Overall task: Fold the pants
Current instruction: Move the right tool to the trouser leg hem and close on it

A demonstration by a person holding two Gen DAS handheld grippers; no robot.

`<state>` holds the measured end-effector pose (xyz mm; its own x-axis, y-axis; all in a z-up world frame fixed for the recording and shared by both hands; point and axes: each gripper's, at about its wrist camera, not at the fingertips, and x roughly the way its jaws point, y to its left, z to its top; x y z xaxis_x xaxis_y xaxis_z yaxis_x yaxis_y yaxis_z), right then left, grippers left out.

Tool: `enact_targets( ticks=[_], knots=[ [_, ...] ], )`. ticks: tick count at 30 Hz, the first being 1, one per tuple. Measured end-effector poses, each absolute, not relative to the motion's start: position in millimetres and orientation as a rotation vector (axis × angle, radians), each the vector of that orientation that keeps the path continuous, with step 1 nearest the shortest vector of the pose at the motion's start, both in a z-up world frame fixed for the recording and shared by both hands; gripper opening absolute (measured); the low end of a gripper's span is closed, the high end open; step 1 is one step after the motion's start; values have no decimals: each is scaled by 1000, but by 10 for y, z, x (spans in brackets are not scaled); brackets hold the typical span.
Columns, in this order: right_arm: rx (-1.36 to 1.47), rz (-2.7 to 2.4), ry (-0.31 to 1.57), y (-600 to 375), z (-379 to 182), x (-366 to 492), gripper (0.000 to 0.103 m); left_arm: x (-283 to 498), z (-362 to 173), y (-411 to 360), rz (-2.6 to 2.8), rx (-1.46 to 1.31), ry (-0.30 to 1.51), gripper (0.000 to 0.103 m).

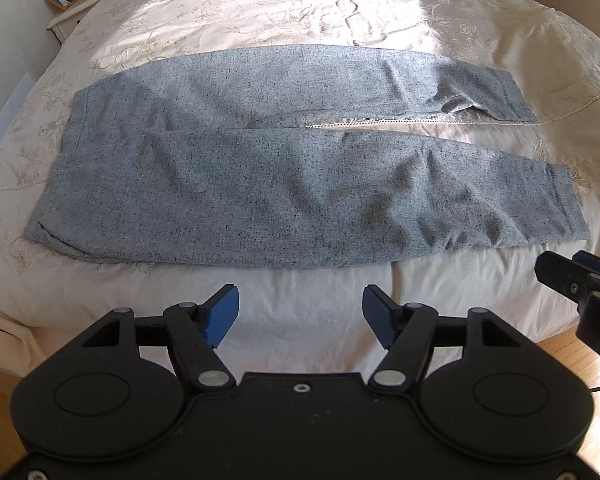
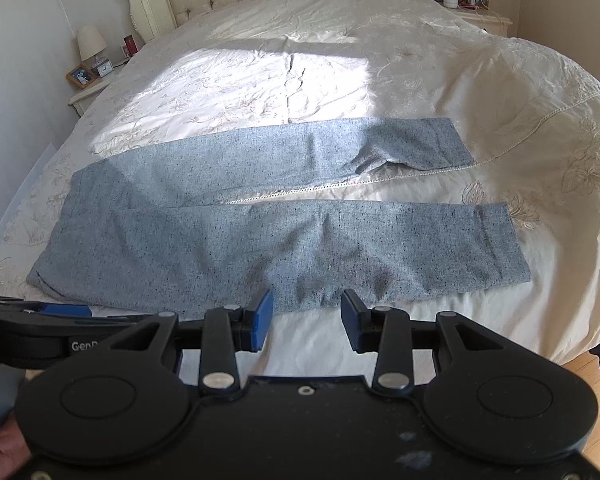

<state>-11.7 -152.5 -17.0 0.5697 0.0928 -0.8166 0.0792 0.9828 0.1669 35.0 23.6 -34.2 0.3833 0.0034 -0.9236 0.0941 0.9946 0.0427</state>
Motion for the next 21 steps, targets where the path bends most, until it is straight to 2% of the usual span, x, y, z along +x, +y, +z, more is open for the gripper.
enact_targets(
  ticks=[12,21],
  knots=[
    [220,-64,1022,-1159,-355,258,40,1065,-875,614,-54,229,1238,69],
    [107,-73,985,-725,-689,564,40,1363,-1378,838,-95,268,1285,69]
  ],
)
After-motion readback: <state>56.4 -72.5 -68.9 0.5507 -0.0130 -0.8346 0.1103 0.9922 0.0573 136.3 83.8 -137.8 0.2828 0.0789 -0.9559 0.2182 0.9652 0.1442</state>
